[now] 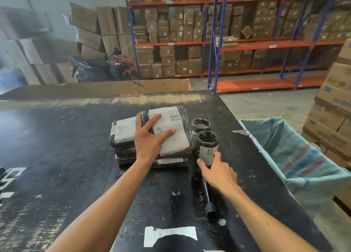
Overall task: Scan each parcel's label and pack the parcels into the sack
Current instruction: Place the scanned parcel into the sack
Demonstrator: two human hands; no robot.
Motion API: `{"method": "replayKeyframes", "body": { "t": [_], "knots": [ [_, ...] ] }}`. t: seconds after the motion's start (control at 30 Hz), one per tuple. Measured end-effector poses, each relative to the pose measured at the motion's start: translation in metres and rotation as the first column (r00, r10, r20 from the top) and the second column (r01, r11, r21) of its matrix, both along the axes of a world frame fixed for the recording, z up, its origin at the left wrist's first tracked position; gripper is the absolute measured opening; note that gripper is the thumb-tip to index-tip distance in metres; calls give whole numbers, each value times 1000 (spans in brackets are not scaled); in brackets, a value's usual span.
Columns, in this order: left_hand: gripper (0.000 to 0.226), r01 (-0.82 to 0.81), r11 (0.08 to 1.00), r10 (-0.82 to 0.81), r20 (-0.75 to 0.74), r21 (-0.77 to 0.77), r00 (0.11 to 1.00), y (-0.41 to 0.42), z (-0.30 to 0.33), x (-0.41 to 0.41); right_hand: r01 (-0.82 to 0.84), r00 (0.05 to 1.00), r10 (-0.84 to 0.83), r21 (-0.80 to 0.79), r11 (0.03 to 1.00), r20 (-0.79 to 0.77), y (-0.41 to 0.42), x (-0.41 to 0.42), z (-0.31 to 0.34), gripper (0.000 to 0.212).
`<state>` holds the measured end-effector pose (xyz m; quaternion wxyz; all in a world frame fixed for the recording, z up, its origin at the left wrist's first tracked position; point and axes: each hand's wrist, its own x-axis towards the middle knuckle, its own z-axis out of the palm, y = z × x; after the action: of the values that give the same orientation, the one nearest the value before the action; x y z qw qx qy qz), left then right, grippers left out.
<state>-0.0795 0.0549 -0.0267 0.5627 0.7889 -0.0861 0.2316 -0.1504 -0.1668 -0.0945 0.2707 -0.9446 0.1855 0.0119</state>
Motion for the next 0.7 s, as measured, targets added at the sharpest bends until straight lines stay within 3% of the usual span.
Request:
{"method": "replayKeyframes", "body": {
  "t": [0.13, 0.23, 0.43, 0.6, 0.7],
  "knots": [
    [63, 90, 996, -91, -8, -19, 996, -30, 9, 9, -95, 935, -30, 332, 939, 354, -39, 5, 38, 49],
    [61, 166, 985, -166, 0, -56, 986, -64, 14, 15, -266, 862, 11, 435, 860, 506, -64, 10, 65, 44],
    [56, 286, 944, -292, -19, -164, 956, -155, 20, 31, -410, 817, 62, 501, 762, 574, -124, 41, 79, 57],
    [27, 340, 935, -349, -81, -106, 934, -244, 11, 50, -360, 819, -4, 518, 776, 574, -200, 69, 58, 76],
    [30, 378, 916, -398, -182, -137, 899, -301, -1, 58, -297, 832, -58, 530, 794, 552, -253, 84, 43, 85]
  ]
}}
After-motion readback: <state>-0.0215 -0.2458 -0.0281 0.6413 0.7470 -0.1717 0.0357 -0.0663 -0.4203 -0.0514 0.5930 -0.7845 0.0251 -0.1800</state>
